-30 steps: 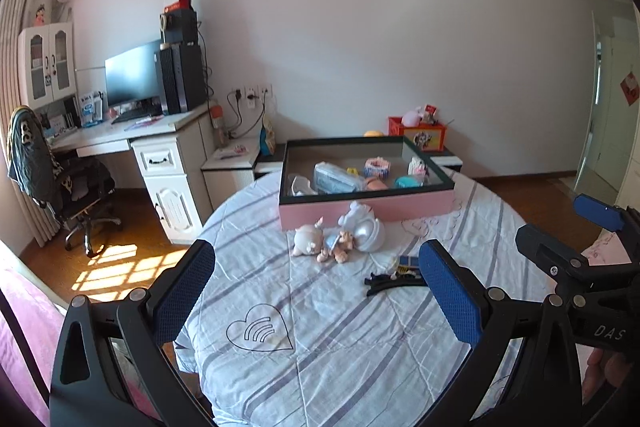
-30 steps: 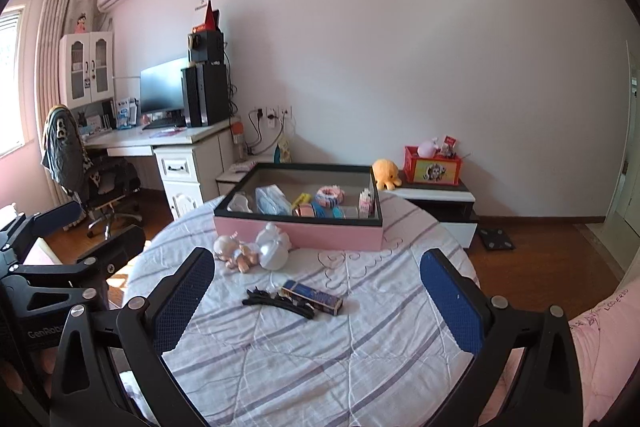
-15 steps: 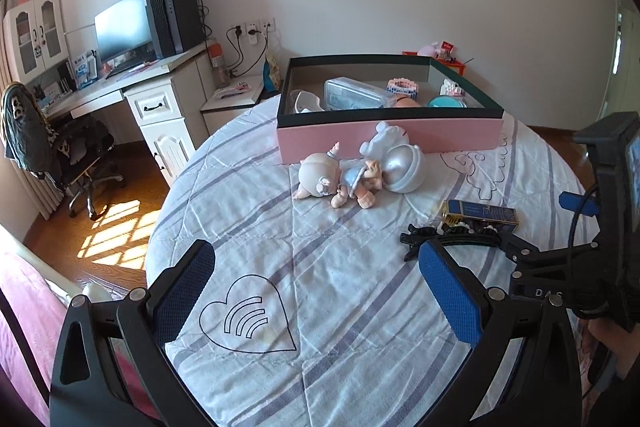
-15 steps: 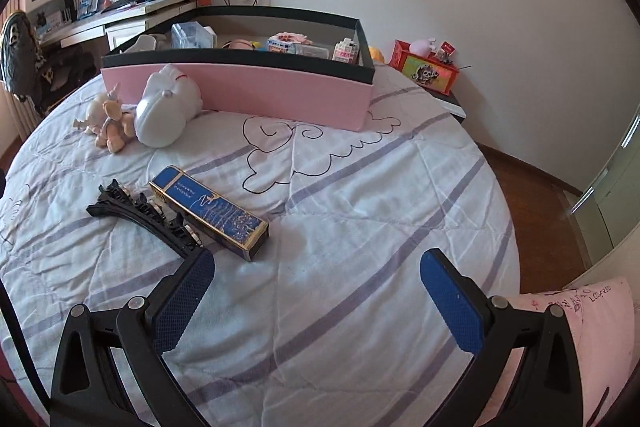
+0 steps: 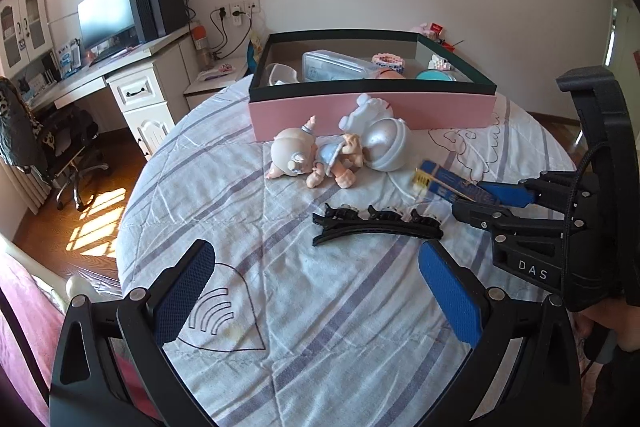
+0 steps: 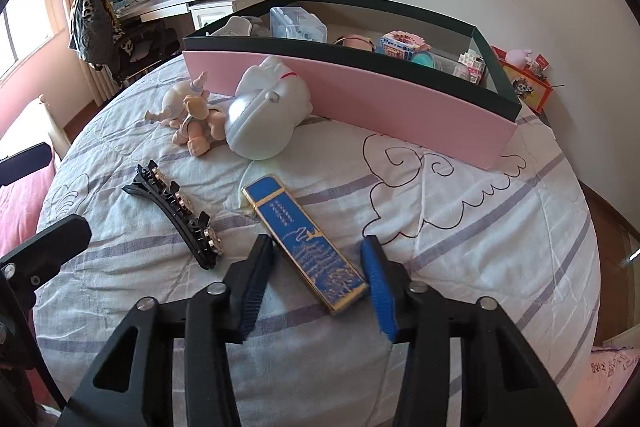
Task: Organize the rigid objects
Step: 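Grasp the black hair clip with the left tool while the right tool grasps the blue printed box, then lift the hair clip and blue box over to the pink box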
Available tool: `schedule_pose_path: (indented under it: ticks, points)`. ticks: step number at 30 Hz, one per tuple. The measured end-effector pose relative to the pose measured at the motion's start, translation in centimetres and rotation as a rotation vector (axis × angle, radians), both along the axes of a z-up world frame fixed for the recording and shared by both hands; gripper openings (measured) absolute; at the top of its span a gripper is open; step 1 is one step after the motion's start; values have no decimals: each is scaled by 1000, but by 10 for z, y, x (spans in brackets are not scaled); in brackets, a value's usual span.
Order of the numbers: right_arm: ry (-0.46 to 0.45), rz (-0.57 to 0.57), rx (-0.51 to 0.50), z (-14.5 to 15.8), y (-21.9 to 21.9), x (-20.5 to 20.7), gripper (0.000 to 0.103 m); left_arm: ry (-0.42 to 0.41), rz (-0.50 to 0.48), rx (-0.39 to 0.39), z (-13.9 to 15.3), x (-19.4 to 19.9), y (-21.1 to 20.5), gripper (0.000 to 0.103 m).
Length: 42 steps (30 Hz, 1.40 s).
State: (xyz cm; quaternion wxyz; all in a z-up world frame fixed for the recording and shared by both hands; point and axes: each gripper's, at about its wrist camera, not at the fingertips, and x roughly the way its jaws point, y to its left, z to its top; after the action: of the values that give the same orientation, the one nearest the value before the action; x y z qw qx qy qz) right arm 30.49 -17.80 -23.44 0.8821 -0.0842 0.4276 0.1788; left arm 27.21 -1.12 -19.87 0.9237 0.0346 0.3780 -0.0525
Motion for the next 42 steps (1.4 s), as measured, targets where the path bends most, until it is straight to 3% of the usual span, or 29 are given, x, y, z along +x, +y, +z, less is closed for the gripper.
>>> schedule_pose_path:
  ticks: [1, 7, 12, 17, 21, 27, 30, 33, 35, 37, 39, 42]
  points:
    - [-2, 2, 15, 1, -3, -3, 21, 5, -4, -8, -1, 1, -5, 103]
    - [-12, -96, 93, -2, -38, -12, 21, 75, 5, -56, -9, 24, -42, 103]
    - [-13, -101, 125, -2, -44, -10, 21, 145, 104, -23, -25, 49, -57, 103]
    - [-6, -97, 154, -5, -47, -8, 21, 194, 208, -33, -37, 45, -23, 103]
    - [-12, -102, 143, -5, -44, -9, 21, 177, 254, -19, -36, 25, 6, 103]
    - [-17, -123, 111, -3, -38, -7, 21, 151, 256, -30, -36, 24, 25, 103]
    - [-10, -132, 104, -2, -36, 2, 22, 142, 240, 1, -37, 36, 21, 100]
    - [-10, -137, 71, -1, -30, 12, 29, 131, 209, 14, -41, 46, 13, 89]
    - [0, -124, 44, -1, -25, 18, 31, 102, 169, 25, -40, 48, 7, 74]
    - [2, -118, 19, -2, -21, 23, 31, 80, 116, 22, -38, 45, 2, 42]
    - [-1, -112, 2, -3, -18, 25, 31, 63, 65, 14, -37, 43, -4, 24]
    - [-7, -89, 5, -2, -16, 20, 21, 42, 43, 11, -33, 36, -3, 22]
